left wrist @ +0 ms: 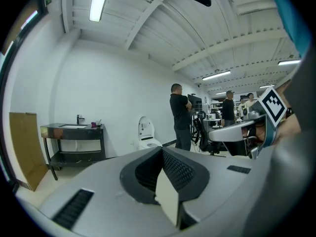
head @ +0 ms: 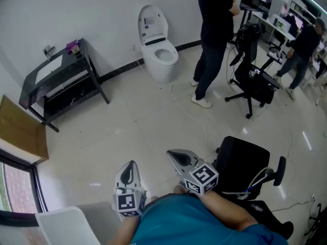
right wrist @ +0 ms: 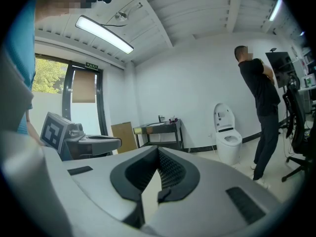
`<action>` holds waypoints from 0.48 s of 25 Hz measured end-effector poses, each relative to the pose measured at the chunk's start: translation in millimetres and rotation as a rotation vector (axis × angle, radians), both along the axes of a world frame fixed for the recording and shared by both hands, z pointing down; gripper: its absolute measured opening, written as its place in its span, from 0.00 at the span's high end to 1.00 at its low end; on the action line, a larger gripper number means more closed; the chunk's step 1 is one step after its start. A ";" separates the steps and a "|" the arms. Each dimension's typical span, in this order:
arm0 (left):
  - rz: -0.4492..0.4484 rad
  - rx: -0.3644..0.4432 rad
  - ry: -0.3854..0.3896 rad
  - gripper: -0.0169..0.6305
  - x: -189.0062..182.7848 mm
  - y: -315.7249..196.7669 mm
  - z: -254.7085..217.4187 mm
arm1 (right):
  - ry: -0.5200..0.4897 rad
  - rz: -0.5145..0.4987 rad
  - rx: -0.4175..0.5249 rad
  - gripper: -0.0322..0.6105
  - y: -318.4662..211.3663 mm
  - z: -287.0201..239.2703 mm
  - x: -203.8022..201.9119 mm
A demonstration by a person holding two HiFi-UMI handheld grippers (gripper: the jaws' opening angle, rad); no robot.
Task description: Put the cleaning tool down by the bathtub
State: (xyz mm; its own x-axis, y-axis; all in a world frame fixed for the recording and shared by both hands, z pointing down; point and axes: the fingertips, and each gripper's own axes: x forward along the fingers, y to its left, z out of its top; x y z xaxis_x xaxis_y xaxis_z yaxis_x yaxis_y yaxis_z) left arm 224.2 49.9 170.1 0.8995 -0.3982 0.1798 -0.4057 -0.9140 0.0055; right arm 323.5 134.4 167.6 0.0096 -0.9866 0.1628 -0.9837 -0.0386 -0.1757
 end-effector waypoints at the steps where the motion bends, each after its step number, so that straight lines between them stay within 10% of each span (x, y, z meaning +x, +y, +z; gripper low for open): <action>1: 0.000 -0.001 -0.001 0.97 0.1 -0.3 0.0 | 0.000 0.002 0.000 0.95 0.1 -0.6 0.4; 12: 0.013 -0.012 0.011 0.97 4.0 9.8 1.1 | -0.013 0.014 0.000 0.95 11.0 0.6 2.6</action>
State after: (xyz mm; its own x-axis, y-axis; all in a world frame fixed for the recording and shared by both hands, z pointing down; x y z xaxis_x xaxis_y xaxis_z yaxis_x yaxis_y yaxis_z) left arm 228.3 59.7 171.3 0.9067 -0.3840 0.1747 -0.3933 -0.9192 0.0209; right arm 326.1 145.4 168.2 0.0215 -0.9863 0.1635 -0.9807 -0.0526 -0.1883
